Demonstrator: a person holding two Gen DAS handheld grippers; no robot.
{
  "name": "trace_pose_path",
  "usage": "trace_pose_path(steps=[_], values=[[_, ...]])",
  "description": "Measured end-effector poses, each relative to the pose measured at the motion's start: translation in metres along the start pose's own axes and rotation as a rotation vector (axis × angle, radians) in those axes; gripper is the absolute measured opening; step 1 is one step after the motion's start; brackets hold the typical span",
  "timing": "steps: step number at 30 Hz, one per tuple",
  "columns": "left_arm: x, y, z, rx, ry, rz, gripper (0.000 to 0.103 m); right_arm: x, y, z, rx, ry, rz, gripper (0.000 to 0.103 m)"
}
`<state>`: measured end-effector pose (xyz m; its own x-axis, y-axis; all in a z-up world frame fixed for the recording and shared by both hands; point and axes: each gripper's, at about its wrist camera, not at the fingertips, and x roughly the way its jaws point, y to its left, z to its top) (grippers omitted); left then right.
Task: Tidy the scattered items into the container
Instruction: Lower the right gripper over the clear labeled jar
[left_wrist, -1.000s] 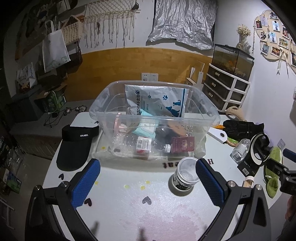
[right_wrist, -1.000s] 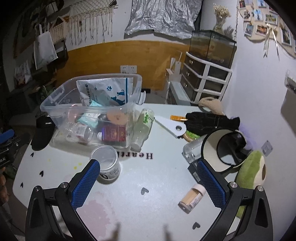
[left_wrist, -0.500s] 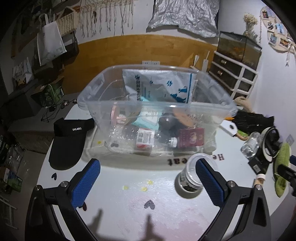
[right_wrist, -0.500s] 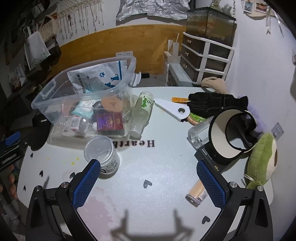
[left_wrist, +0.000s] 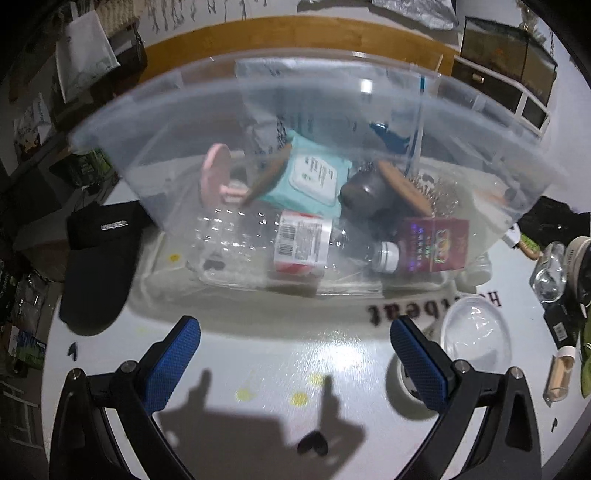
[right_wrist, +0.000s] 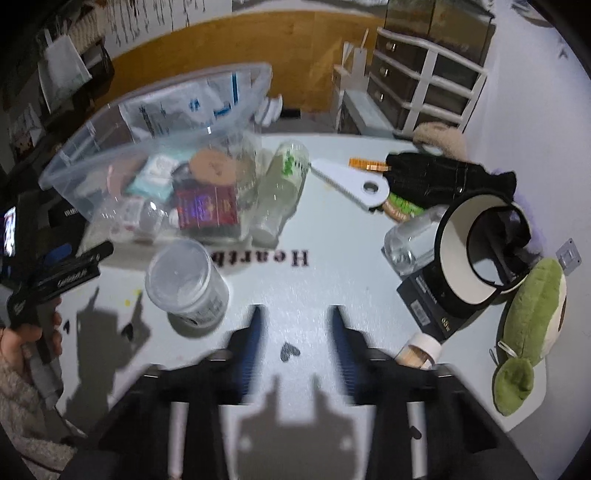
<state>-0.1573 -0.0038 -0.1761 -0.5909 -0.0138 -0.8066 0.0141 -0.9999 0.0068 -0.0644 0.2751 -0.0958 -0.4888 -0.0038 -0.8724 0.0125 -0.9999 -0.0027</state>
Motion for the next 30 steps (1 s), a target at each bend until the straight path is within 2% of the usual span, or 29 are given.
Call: trace_pose_path(steps=[4,9,14,24,30], values=[[0.021,-0.009,0.000,0.015,-0.003,-0.017,0.103,0.009,-0.003,0.000,0.006,0.034,-0.001,0.025],[0.049,-0.028,0.000,0.099,0.010,-0.027,0.103,0.016,-0.012,0.001,0.038,0.063,-0.005,0.025],[0.061,-0.039,0.001,0.139,0.012,-0.154,0.103,0.022,-0.029,0.002,0.101,0.083,-0.006,0.025],[0.052,-0.097,-0.012,0.383,0.002,-0.375,0.102,0.041,-0.052,-0.003,0.163,0.117,-0.035,0.025],[0.039,-0.130,-0.025,0.452,0.000,-0.456,0.102,0.081,-0.063,-0.011,0.157,0.182,-0.072,0.025]])
